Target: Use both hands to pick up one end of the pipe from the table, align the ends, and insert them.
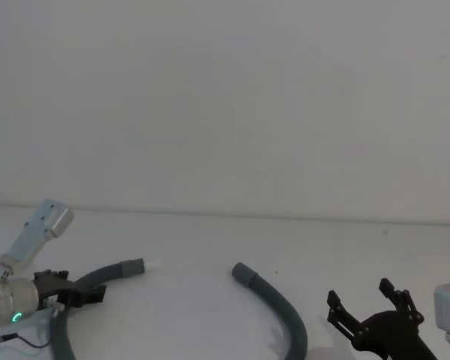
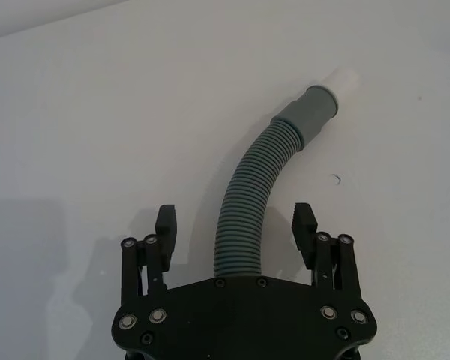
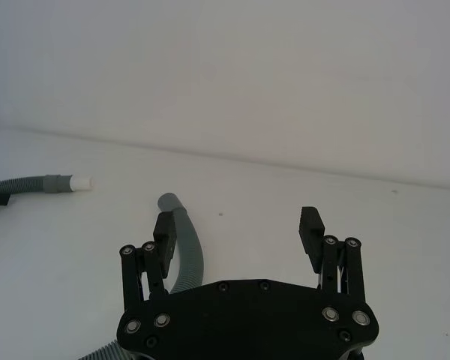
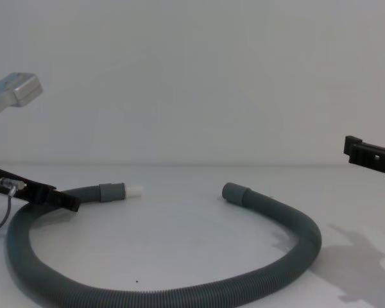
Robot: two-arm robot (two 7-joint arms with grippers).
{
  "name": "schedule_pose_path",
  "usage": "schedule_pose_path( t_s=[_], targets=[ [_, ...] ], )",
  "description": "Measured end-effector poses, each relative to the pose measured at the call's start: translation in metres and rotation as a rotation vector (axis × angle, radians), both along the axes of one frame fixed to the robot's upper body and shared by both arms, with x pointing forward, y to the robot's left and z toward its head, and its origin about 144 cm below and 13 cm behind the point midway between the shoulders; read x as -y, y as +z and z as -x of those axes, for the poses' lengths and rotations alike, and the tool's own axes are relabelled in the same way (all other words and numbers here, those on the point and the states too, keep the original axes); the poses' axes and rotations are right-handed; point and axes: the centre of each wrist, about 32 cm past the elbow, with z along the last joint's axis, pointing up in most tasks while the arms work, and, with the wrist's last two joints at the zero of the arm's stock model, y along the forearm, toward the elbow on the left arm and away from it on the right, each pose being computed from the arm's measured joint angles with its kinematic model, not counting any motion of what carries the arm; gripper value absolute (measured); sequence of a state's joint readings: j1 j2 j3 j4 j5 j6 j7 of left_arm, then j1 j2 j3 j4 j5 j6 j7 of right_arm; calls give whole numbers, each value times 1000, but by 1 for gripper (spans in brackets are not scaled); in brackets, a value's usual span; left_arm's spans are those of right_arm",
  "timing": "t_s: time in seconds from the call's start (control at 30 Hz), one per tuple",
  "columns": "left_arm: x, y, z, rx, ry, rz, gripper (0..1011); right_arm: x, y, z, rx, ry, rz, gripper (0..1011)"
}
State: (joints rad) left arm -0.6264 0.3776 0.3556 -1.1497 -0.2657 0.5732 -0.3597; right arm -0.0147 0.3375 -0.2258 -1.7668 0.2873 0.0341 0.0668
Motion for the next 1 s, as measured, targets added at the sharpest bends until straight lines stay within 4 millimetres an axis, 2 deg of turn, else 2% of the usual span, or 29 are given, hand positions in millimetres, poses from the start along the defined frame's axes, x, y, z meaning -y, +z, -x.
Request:
schedule_pose_path(
  t_s=[0.3,0.33,0.47,0.5,0.6,0.63,0.67,0.77,1.0],
  targets=[
    [0,0,-2,-2,-2,-3,730,0,0,0,0,0,0,1002],
    [0,0,-2,-2,-2,-3,673,0,0,0,0,0,0,1002],
    [-1,0,-3,-3,-2,-4,547,0,0,0,0,0,0,1001],
    [-1,0,-3,-3,-3,-4,485,0,0,0,0,0,0,1002],
    [-1,0,-3,-3,-3,-4,401,0,0,0,0,0,0,1002],
    [-1,0,-3,-3,-3,-4,401,0,0,0,0,0,0,1002],
    [-1,0,-3,-3,-3,-4,339,0,0,0,0,0,0,1002],
    [-1,0,-3,-3,-3,-4,293,0,0,0,0,0,0,1002],
    [-1,0,-3,-3,-4,-5,290,0,0,0,0,0,0,1002]
  ],
)
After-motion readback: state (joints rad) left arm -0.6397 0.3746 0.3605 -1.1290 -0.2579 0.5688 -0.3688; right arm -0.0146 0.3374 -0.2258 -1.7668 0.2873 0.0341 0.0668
